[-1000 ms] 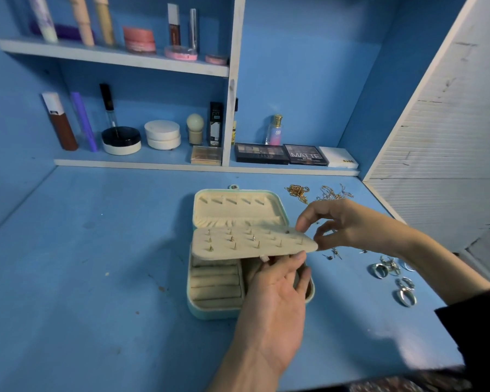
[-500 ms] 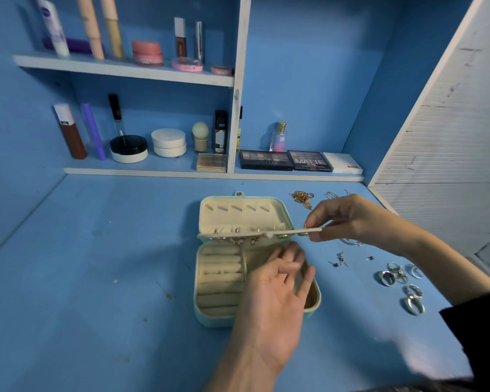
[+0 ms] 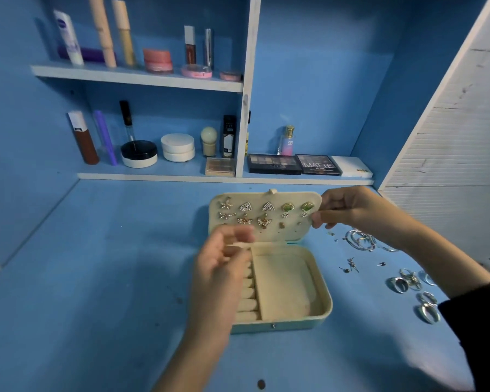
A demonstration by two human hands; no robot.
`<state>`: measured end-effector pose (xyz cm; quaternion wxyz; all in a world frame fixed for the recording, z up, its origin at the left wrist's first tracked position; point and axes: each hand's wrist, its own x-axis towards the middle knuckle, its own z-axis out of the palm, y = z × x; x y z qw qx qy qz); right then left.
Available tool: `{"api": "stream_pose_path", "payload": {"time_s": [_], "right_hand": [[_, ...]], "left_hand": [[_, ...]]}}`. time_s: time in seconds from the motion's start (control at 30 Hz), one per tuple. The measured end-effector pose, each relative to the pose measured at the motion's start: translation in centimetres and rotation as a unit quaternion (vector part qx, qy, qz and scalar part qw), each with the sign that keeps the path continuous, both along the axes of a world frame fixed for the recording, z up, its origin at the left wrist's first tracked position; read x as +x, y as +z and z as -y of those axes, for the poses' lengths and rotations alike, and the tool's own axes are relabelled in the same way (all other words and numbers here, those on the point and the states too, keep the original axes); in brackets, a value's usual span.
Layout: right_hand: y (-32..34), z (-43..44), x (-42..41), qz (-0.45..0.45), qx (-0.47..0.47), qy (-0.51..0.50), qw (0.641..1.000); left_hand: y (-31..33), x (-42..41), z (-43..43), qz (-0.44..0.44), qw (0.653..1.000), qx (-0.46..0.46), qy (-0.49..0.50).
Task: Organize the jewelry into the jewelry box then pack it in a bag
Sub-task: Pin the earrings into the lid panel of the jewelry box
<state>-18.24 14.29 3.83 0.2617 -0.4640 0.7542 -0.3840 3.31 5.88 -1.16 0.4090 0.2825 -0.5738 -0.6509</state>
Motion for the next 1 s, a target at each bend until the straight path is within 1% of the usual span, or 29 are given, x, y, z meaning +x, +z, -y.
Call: {"api": "stream_pose_path", "payload": {"time_s": [0.07,0.13,0.17,0.23,0.3,0.33,0.43,0.57,0.7,0.77,0.87,1.0], "right_hand": [[-0.2,0.2,-0.1,-0.003,-0.002,-0.008,1.0],[-0.5,0.4,-0.2,-0.002,-0.006,-0.019,1.0],[-0.6,0.6,-0.3,-0.001,-0.009,-0.025,1.0],[-0.9,0.9,-0.3,0.004,-0.014,-0.039,0.999],[-1.1,1.1,-0.2,0.006,-0.018,-0.054,0.998],[-1.2,1.2,-0.2,0.006,-0.02,-0.059,0.998],[-1.5,1.3,-0.3,0.014,-0.021,-0.07,0.997],[-2.0,0.9,-0.6,0.012,-0.016,-0.071,0.997],[-2.7,-0.7,-1.4,-0.058,0.017,-0.069,0.996],[-2.9,-1.7,-2.0,-0.12,0.052,-0.064,0.989],[-2.8,-3.6,-3.1,-0.23,0.123,-0.046,0.964],[-2.5,-5.8,-4.3,-0.264,0.2,-0.04,0.943]], "left_hand": [[-0.6,-0.1,2.4,0.025,0.994,-0.066,0.088],[-1.5,-0.2,4.6,0.077,0.984,-0.108,0.117],[-2.0,-0.3,5.6,0.11,0.981,-0.121,0.104],[-3.1,-0.4,7.1,0.154,0.977,-0.14,0.045],[-3.9,-0.5,8.0,0.158,0.973,-0.168,-0.009],[-4.1,-0.5,8.2,0.154,0.97,-0.189,-0.019],[-4.5,-0.6,8.7,0.15,0.958,-0.243,-0.013],[-4.6,-0.6,9.1,0.148,0.954,-0.26,-0.014],[-4.8,-0.7,9.2,0.149,0.953,-0.264,-0.009],[-4.8,-0.7,9.3,0.145,0.954,-0.263,-0.006],[-4.8,-0.8,9.4,0.141,0.956,-0.258,-0.008],[-5.0,-0.9,9.4,0.137,0.954,-0.267,-0.013]]}}
